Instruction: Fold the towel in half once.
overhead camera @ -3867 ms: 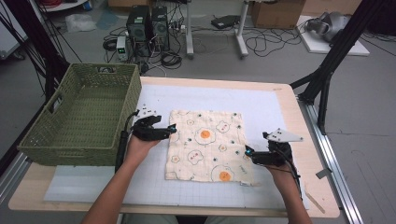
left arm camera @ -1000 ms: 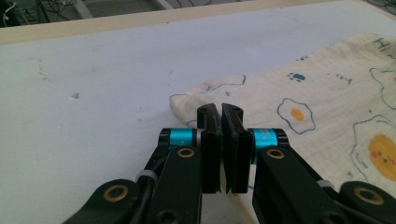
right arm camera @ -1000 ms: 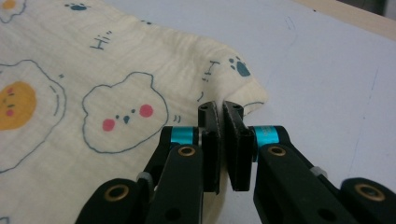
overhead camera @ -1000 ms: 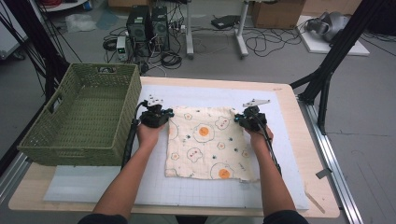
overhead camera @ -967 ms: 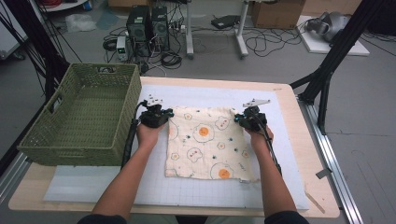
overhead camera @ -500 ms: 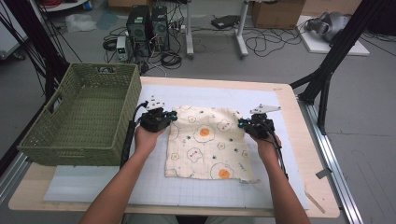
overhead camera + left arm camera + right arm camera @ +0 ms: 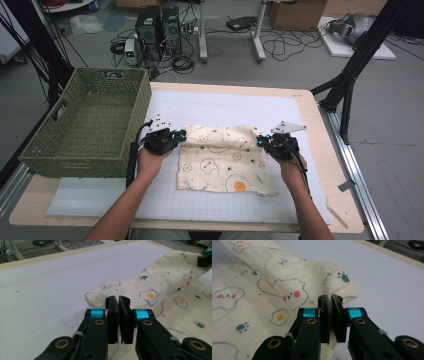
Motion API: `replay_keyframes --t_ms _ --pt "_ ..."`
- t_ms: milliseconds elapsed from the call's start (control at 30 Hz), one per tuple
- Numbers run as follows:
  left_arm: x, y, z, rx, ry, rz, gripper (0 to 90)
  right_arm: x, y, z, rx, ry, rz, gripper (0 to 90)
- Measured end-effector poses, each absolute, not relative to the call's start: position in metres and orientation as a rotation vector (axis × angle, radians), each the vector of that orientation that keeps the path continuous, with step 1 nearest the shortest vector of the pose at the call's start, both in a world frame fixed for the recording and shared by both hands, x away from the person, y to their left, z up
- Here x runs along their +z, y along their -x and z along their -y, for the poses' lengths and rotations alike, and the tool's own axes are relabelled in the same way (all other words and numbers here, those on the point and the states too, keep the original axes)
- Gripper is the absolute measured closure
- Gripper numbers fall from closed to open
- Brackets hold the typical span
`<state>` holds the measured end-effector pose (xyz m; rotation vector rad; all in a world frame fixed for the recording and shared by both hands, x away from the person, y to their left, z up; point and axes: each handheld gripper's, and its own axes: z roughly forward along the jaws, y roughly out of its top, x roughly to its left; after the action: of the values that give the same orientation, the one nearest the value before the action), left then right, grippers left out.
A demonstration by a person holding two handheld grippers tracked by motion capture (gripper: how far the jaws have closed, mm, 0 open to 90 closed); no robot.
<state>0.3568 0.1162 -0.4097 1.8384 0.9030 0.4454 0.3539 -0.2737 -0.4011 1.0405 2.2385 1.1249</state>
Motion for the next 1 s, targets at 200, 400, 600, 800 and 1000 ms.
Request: replay_keyframes --t_ms 200,400,600,800,1000 --pt "-0.421 -0.341 -0.116 0.416 -1.865 -0.887 85.7 -0.415 -0.337 0.28 1.122 -1.06 -2.266 85.7" --pt "-0.433 -0.333 -0.116 0.412 -1.921 -0.884 85.4 -0.427 -0.326 0.28 1.11 -1.049 -2.293 85.6" --pt "-0.442 -0.333 -0.12 0.39 -1.947 -0.926 77.8 -0.433 -0.324 0.279 1.103 -1.058 -2.314 83.8" --pt "-0.427 -0.346 -0.133 0.422 -1.827 -0.992 48.6 -0.425 -0.323 0.286 1.157 -1.076 -2.252 68.7" --pt "-0.419 -0.371 -0.126 0.377 -1.837 -1.023 47.9 -0.42 -0.324 0.292 1.194 -1.114 -2.192 59.7"
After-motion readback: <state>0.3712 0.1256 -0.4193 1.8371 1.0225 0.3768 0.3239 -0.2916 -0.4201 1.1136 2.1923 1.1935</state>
